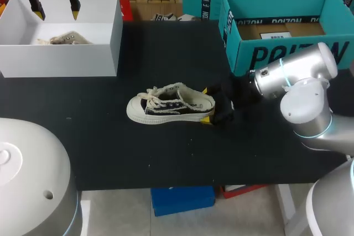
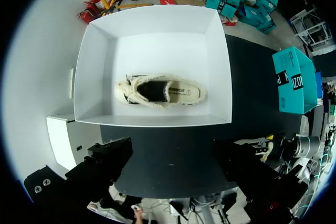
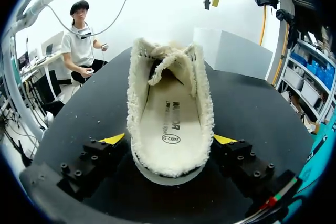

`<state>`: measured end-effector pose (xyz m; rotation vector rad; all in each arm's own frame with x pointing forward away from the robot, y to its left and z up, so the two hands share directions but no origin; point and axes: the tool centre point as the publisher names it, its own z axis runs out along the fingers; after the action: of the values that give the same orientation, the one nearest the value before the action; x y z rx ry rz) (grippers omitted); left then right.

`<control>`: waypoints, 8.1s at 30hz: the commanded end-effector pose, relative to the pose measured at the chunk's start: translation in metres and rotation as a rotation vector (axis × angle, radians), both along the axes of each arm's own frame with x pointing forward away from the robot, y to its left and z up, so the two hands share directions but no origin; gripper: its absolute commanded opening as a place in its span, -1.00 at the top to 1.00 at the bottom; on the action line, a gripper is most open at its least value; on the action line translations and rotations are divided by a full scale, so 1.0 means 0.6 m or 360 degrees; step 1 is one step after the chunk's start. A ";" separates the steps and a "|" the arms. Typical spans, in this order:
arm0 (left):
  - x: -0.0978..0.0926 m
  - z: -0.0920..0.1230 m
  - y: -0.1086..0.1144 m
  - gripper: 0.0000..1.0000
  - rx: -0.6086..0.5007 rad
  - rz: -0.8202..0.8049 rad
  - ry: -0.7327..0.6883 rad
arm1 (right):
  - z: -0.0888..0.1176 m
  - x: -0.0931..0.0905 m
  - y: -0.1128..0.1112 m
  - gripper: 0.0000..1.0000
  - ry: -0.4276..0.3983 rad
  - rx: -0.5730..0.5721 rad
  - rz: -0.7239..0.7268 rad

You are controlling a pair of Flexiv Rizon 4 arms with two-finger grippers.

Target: Take the shoe out of the shoebox, open the shoe tongue, remove and reinsert the insole, then place the shoe into the shoebox

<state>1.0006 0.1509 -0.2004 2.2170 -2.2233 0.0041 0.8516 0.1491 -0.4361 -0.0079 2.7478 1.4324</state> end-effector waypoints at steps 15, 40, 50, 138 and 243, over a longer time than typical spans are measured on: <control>0.000 0.001 -0.001 -1.00 0.0002 0.0002 0.0002 | -0.032 0.003 0.027 1.00 0.0030 0.0000 -0.0019; -0.096 0.016 -0.177 -1.00 0.0275 -0.0022 0.0018 | -0.032 0.003 0.027 1.00 0.0030 0.0000 -0.0019; -0.173 -0.015 -0.283 -1.00 0.0409 -0.0019 0.0046 | -0.032 0.003 0.027 1.00 0.0030 0.0000 -0.0019; -0.267 -0.265 -0.498 -1.00 0.0700 0.0022 0.0219 | -0.032 0.003 0.027 1.00 0.0030 0.0000 -0.0019; -0.253 -0.218 -0.472 1.00 0.0633 -0.0145 0.0116 | -0.032 0.003 0.027 1.00 0.0030 0.0000 -0.0019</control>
<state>0.8505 -0.1451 -0.3353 2.2357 -2.4795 -0.6266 0.8527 0.1606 -0.4484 0.0197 2.7561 1.4395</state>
